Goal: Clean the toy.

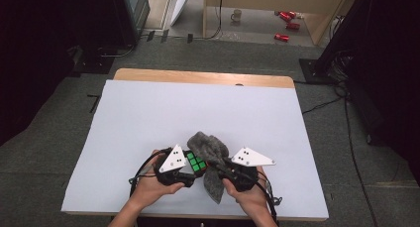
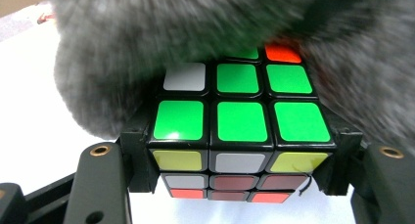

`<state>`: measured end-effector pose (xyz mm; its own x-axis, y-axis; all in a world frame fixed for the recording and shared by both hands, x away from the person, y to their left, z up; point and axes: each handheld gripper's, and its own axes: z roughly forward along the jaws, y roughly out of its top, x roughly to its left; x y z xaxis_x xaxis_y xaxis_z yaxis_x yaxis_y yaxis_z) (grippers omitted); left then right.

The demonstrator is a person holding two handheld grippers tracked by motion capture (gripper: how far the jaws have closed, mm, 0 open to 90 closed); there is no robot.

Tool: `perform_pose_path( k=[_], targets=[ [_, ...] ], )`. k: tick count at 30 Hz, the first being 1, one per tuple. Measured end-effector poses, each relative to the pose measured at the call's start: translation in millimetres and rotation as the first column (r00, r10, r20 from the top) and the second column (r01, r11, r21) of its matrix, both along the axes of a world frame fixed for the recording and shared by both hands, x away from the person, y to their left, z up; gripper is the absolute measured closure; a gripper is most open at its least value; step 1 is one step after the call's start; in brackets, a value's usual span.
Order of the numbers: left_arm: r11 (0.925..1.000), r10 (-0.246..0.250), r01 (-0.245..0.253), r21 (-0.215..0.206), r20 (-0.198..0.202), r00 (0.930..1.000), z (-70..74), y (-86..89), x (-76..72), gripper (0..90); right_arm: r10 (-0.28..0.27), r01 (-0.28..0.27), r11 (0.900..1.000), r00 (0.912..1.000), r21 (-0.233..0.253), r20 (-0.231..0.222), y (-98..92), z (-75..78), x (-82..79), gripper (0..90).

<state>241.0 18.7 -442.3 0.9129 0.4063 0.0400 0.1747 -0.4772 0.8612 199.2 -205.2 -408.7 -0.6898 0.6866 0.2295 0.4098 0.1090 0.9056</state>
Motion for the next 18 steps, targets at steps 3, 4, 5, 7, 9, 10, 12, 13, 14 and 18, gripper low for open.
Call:
perform_pose_path(
  k=[3, 4, 5, 7, 9, 10, 12, 13, 14, 18],
  targets=[
    [0.9999, -0.007, 0.007, -0.011, 0.003, 1.0, 1.5, 0.4, -1.3, 34.6, 0.041, -0.041, 0.999, 0.9992, -0.017, 0.003, 9.7, 0.9, -3.9, 81.1],
    [1.0, -0.005, 0.005, -0.005, 0.01, 0.9999, 1.9, 0.8, -1.8, 34.6, 0.04, -0.04, 0.999, 0.9992, -0.024, 0.005, 10.0, 0.4, -3.6, 81.2],
    [1.0, -0.005, 0.005, -0.003, 0.013, 0.9999, 2.0, 1.8, -1.9, 34.6, 0.016, -0.016, 1.0, 0.9998, -0.016, -0.009, 5.6, -0.2, -0.5, 81.3],
    [1.0, -0.006, 0.006, -0.004, 0.012, 0.9999, 1.8, 2.4, -1.5, 34.6, -0.006, 0.006, 1.0, 1.0, -0.015, -0.008, 2.1, -0.4, 1.3, 81.3],
    [0.9996, -0.011, 0.011, -0.028, 0.002, 0.9999, 2.8, 5.1, -0.3, 34.6, -0.059, 0.059, 0.998, 0.9982, -0.015, -0.009, -5.9, -0.9, 4.4, 81.3],
    [0.9988, -0.013, 0.013, -0.046, 0.0, 0.9999, 4.1, 7.1, 0.4, 34.6, -0.081, 0.081, 0.997, 0.9967, -0.011, -0.01, -10.1, -1.4, 5.8, 81.3],
    [0.9933, -0.029, 0.029, -0.112, -0.006, 0.9996, 8.6, 14.4, 1.8, 34.6, -0.128, 0.128, 0.992, 0.9917, 0.011, -0.014, -20.8, -3.0, 9.1, 81.3],
    [0.9933, -0.029, 0.029, -0.112, -0.006, 0.9996, 8.6, 14.4, 1.8, 34.6, -0.128, 0.128, 0.992, 0.9917, 0.011, -0.014, -20.8, -3.0, 9.1, 81.3],
    [0.9896, -0.038, 0.036, -0.139, -0.007, 0.9993, 10.1, 16.9, 2.1, 34.6, -0.133, 0.133, 0.991, 0.9911, 0.018, -0.013, -22.8, -3.3, 9.6, 81.3],
    [0.9734, -0.046, 0.042, -0.225, -0.01, 0.9989, 15.5, 24.8, 3.1, 34.6, -0.054, 0.054, 0.998, 0.9985, 0.046, 0.012, -20.8, -3.8, 7.4, 81.0]
  ],
)
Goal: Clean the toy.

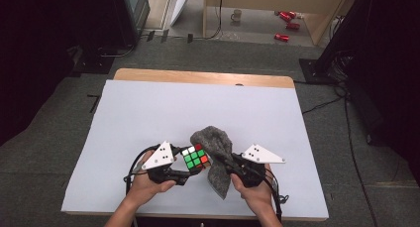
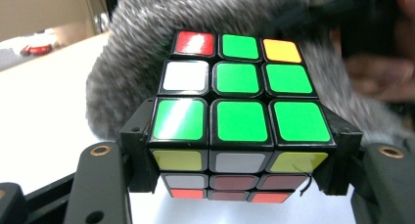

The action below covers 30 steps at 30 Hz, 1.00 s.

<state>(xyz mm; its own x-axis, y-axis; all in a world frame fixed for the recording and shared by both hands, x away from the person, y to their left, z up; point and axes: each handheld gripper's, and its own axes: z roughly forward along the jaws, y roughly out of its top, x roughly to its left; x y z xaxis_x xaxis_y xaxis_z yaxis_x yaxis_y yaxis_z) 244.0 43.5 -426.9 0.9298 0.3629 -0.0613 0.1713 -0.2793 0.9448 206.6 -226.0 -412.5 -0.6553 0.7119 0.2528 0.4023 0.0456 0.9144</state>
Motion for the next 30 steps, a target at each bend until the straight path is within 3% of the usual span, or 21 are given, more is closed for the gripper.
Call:
perform_pose_path(
  k=[3, 10, 13, 15, 18, 19, 21, 23, 24, 27, 29, 30],
  targets=[
    [0.9993, -0.002, 0.002, -0.037, 0.006, 1.0, 3.1, 6.6, 0.6, 34.6, 0.094, -0.094, 0.996, 0.9956, -0.013, 0.009, 6.2, -2.1, -0.7, 80.8],
    [0.9961, 0.0, 0.0, -0.089, 0.001, 1.0, 7.8, 20.0, 4.2, 34.6, 0.167, -0.166, 0.986, 0.986, -0.032, 0.012, 6.0, -6.5, 0.9, 80.7],
    [0.9976, -0.027, 0.027, -0.063, 0.009, 0.9996, 6.4, 19.5, 4.0, 34.6, 0.188, -0.186, 0.981, 0.9815, -0.051, 0.038, 6.3, -6.6, -0.5, 80.2],
    [0.9984, -0.054, 0.054, -0.017, 0.01, 0.9985, 2.6, 14.7, 2.9, 34.6, 0.216, -0.216, 0.976, 0.9734, -0.016, 0.076, 4.1, -2.8, -3.4, 79.7],
    [0.9978, -0.067, 0.066, 0.008, 0.01, 0.9977, 0.3, 10.7, 2.0, 34.6, 0.236, -0.237, 0.971, 0.966, 0.004, 0.107, 2.4, 1.3, -6.3, 79.5],
    [0.9969, -0.079, 0.079, 0.003, 0.011, 0.9968, 0.2, 9.1, 1.0, 34.6, 0.256, -0.261, 0.965, 0.9581, 0.018, 0.128, 0.9, 4.5, -8.2, 79.3],
    [0.9969, -0.079, 0.079, -0.004, 0.011, 0.9968, 0.9, 9.2, 0.8, 34.6, 0.269, -0.273, 0.962, 0.9549, 0.016, 0.127, 0.0, 4.7, -8.5, 79.2],
    [0.9971, -0.073, 0.073, -0.02, 0.01, 0.9973, 2.8, 11.9, 1.5, 34.6, 0.274, -0.278, 0.96, 0.9542, 0.016, 0.12, -0.9, 3.7, -7.6, 79.1],
    [0.9968, -0.071, 0.071, -0.036, 0.006, 0.9975, 3.6, 13.9, 2.1, 34.6, 0.282, -0.283, 0.959, 0.9555, 0.003, 0.088, -0.8, 0.0, -4.9, 79.1],
    [0.9957, -0.057, 0.056, -0.074, -0.009, 0.9983, 5.6, 21.0, 4.9, 34.6, 0.271, -0.27, 0.962, 0.9609, -0.041, 0.054, 2.4, -6.3, -1.7, 78.9],
    [0.996, -0.056, 0.055, -0.07, -0.009, 0.9984, 5.2, 21.4, 5.4, 34.6, 0.262, -0.26, 0.965, 0.9636, -0.044, 0.051, 3.2, -6.9, -1.6, 78.9],
    [0.9984, -0.047, 0.047, -0.033, -0.002, 0.9989, 3.3, 19.1, 5.1, 34.6, 0.26, -0.258, 0.966, 0.9635, -0.027, 0.066, 3.2, -4.5, -2.7, 78.6]
  ],
)
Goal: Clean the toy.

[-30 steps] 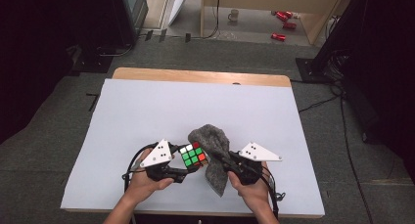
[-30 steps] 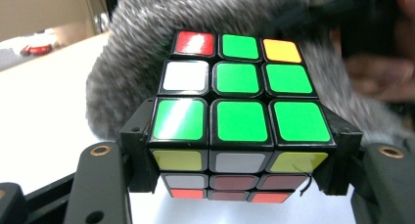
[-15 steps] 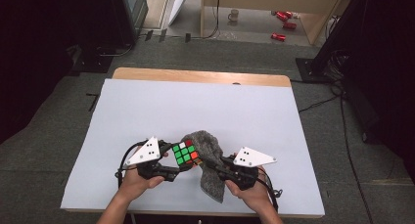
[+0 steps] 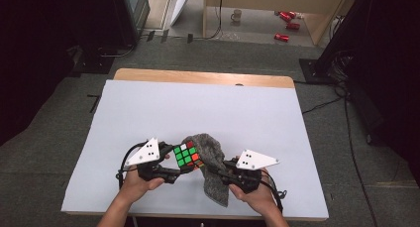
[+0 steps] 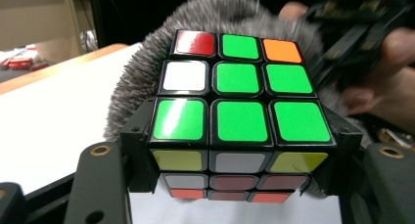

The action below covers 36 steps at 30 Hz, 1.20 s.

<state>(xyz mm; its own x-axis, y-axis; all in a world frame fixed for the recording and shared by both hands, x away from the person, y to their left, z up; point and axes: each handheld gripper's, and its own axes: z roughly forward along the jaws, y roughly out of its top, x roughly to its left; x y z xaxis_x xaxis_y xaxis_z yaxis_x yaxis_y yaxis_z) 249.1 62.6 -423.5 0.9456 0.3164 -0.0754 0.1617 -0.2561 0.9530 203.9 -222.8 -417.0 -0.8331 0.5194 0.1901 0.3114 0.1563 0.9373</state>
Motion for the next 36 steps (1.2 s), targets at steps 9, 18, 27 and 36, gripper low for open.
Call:
perform_pose_path(
  k=[9, 18, 27, 36],
  targets=[
    [1.0, 0.006, -0.006, 0.004, -0.003, 1.0, -1.3, -2.1, 0.1, 34.6, 0.018, -0.019, 1.0, 0.9997, 0.012, 0.015, 2.2, 1.6, -3.1, 78.5],
    [0.9822, 0.105, -0.108, -0.154, -0.028, 0.9941, 10.6, 17.8, 5.4, 34.6, -0.053, 0.049, 0.995, 0.9975, -0.083, -0.047, 15.0, -23.9, 4.2, 79.0],
    [0.9895, 0.061, -0.067, -0.128, -0.044, 0.9971, 7.4, 3.7, 1.3, 34.6, -0.04, 0.039, 0.997, 0.9992, -0.062, -0.007, 36.3, -21.5, -5.7, 79.0],
    [0.9887, 0.027, -0.036, -0.146, -0.064, 0.9976, 6.5, 1.8, 1.6, 34.6, -0.213, 0.214, 0.976, 0.9769, 0.052, -0.017, 7.6, -19.6, 2.6, 79.3]
  ],
)
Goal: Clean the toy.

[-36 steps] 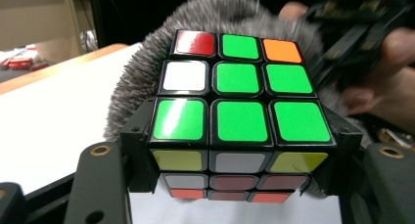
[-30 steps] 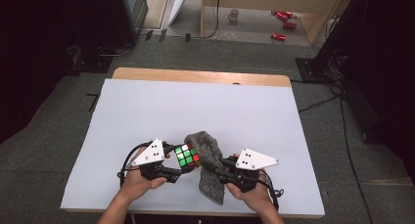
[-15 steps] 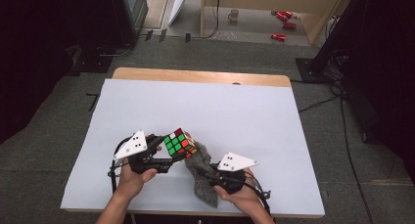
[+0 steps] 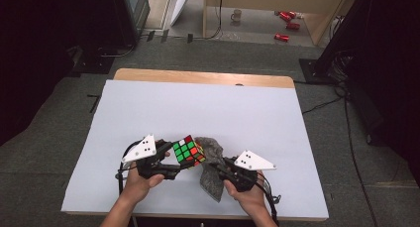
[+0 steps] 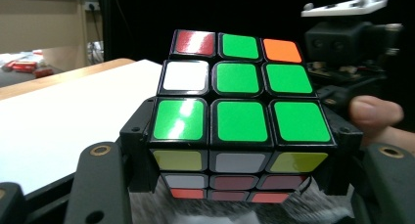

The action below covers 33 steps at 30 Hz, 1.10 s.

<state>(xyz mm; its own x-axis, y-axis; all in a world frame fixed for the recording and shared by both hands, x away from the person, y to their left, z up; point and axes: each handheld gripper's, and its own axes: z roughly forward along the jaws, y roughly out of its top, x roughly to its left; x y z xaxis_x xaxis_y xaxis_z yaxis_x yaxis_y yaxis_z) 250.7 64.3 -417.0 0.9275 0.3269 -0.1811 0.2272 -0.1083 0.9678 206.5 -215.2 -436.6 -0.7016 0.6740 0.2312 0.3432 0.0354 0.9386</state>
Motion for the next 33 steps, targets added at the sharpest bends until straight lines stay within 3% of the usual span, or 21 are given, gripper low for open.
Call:
perform_pose_path(
  k=[6, 7, 10, 14, 15, 16, 19, 24, 27, 30, 31, 32, 33],
  targets=[
    [0.9999, -0.01, 0.01, -0.004, 0.001, 0.9999, 0.9, -3.2, -1.9, 34.6, 0.075, -0.075, 0.997, 0.9971, -0.021, -0.012, 13.0, -4.9, -3.2, 79.2],
    [0.9999, -0.01, 0.01, -0.006, 0.0, 1.0, 1.0, -2.1, -1.5, 34.6, 0.118, -0.119, 0.992, 0.9927, -0.03, -0.025, 20.2, -6.6, -5.0, 79.2],
    [1.0, -0.006, 0.006, -0.002, 0.0, 1.0, 0.5, -1.0, -1.1, 34.6, 0.151, -0.152, 0.987, 0.9883, -0.047, -0.023, 25.5, -6.8, -7.2, 79.1],
    [1.0, -0.001, 0.001, -0.006, -0.004, 1.0, -0.8, -0.2, -0.5, 34.6, 0.114, -0.114, 0.993, 0.9933, -0.02, -0.018, 21.0, -4.0, -5.8, 79.1],
    [1.0, -0.006, 0.006, -0.005, -0.003, 1.0, -0.8, -0.5, -0.7, 34.6, 0.072, -0.072, 0.997, 0.9972, 0.005, -0.023, 14.3, -3.0, -3.8, 79.1],
    [1.0, -0.006, 0.006, -0.005, -0.003, 1.0, -0.8, -0.5, -0.7, 34.6, 0.072, -0.072, 0.997, 0.9972, 0.005, -0.023, 14.3, -3.0, -3.8, 79.1],
    [0.9999, -0.012, 0.012, -0.003, -0.003, 0.9999, -0.7, -2.0, -1.4, 34.6, 0.006, -0.005, 0.998, 0.9995, 0.056, -0.032, 2.7, -1.1, -0.5, 79.2],
    [0.9998, -0.008, 0.008, -0.017, -0.014, 0.9999, -1.8, -4.4, -0.8, 34.6, 0.049, -0.048, 0.998, 0.9976, 0.035, -0.049, 10.1, -4.6, -1.8, 79.2],
    [0.9999, -0.005, 0.005, -0.013, -0.014, 0.9999, -2.3, -4.4, -1.4, 34.6, 0.078, -0.078, 0.997, 0.9962, -0.005, -0.039, 20.1, -6.1, -5.2, 78.9],
    [0.9999, 0.008, -0.008, -0.007, -0.005, 1.0, -1.3, -2.8, -1.4, 34.6, 0.035, -0.034, 0.999, 0.9989, 0.01, -0.032, 15.5, -3.6, -3.8, 79.0],
    [0.9996, 0.025, -0.025, 0.015, 0.005, 0.9997, -1.5, -2.2, -1.2, 34.6, -0.026, 0.027, 0.999, 0.9991, 0.027, -0.035, 6.6, -0.2, -1.1, 79.0],
    [0.9996, 0.025, -0.025, 0.015, 0.005, 0.9997, -1.5, -2.2, -1.2, 34.6, -0.026, 0.027, 0.999, 0.9991, 0.027, -0.035, 6.6, -0.2, -1.1, 79.0],
    [0.999, 0.033, -0.033, 0.031, 0.011, 0.9994, -2.0, -2.0, -1.0, 34.6, -0.061, 0.062, 0.998, 0.9977, 0.032, -0.031, 1.0, 2.1, 0.5, 79.0]
  ],
)
